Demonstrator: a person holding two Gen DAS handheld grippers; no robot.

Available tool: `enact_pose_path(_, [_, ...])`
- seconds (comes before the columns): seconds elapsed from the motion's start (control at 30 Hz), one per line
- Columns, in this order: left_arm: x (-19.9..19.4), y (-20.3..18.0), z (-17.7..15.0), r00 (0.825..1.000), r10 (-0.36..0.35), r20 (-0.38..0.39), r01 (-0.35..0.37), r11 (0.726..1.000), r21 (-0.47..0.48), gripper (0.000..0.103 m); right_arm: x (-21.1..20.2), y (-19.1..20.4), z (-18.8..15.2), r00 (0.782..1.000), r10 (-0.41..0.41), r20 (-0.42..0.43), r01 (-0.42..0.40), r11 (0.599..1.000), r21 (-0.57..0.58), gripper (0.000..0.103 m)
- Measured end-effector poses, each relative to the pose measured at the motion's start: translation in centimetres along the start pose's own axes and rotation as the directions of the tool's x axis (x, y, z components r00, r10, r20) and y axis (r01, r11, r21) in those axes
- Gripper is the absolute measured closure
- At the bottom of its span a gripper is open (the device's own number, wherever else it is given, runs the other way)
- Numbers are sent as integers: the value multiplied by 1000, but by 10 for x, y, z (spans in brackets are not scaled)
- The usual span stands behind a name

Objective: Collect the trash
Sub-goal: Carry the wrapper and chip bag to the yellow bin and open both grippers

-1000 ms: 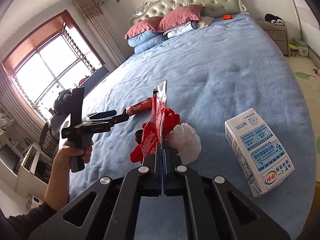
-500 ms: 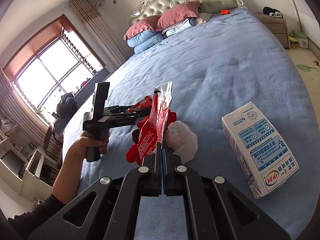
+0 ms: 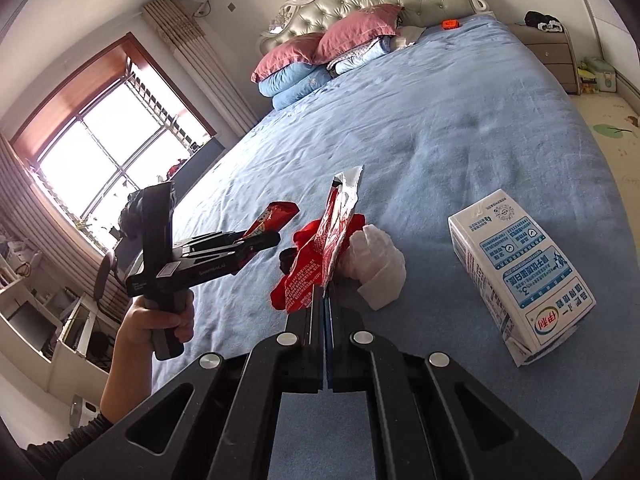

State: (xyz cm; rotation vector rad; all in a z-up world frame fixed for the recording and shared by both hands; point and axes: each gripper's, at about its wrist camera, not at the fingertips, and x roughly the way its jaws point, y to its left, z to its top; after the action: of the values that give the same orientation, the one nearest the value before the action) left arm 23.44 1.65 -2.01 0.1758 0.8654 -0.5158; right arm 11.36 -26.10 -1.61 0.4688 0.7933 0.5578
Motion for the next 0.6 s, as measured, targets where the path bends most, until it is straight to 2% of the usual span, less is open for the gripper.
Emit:
enact_pose_path(0.37, [-66,-106,-43,989,-144,19,142,988,56,71,-44,28,-46,999,-39,4,39,998,-46,102])
enact_pose_path(0.6, [-86,-174,-44,974,-223,30,218,969,118,71,-101,15,-75,995,-101,24,102,994,-43,102])
